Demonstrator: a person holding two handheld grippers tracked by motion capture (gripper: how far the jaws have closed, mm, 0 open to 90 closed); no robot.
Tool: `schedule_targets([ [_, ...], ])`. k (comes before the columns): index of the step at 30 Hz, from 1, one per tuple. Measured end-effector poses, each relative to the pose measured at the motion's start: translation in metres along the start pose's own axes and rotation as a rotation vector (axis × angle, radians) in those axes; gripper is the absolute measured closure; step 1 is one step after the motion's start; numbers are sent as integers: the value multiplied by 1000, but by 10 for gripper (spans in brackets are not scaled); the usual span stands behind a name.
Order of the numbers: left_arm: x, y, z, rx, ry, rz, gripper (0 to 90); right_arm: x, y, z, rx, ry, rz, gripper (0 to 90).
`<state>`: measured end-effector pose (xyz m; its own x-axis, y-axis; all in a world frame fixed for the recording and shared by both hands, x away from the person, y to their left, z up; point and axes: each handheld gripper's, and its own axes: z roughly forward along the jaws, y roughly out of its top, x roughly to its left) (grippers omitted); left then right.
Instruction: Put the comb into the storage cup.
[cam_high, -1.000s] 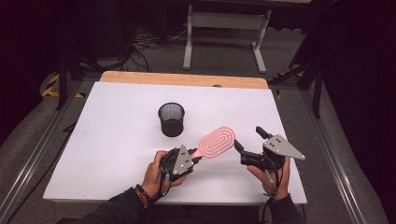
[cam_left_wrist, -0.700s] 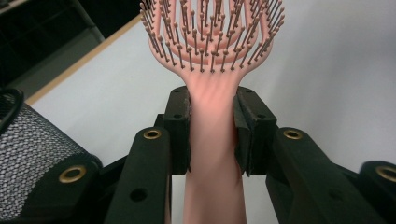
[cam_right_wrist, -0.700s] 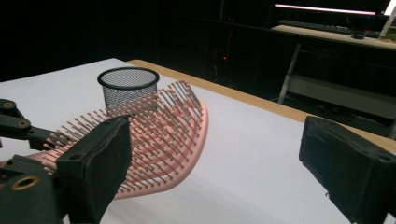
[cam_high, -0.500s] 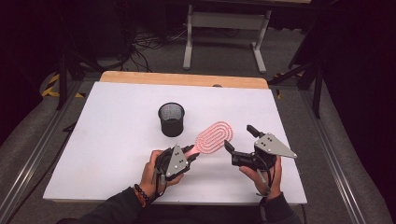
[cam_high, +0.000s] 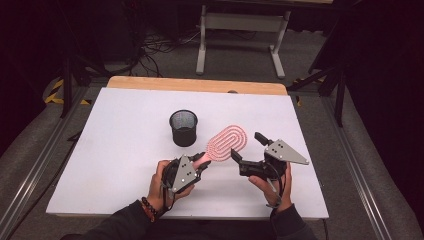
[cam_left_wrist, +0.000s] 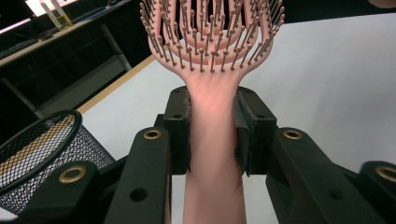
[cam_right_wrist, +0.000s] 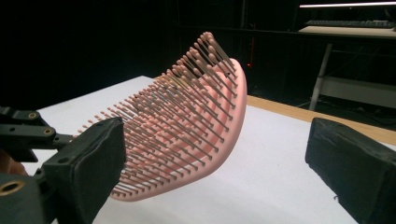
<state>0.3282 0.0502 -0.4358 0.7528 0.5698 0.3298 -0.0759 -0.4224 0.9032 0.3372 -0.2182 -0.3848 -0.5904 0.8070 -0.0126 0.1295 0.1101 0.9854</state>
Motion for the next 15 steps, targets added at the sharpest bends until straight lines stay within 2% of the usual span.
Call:
schedule_targets([
  [6, -1, 1, -2, -14, 11, 11, 695, -4, -2, 6, -1, 34, 61, 47],
  [15, 1, 0, -4, -27, 22, 6, 695, -4, -1, 11, -8, 85, 105, 63],
])
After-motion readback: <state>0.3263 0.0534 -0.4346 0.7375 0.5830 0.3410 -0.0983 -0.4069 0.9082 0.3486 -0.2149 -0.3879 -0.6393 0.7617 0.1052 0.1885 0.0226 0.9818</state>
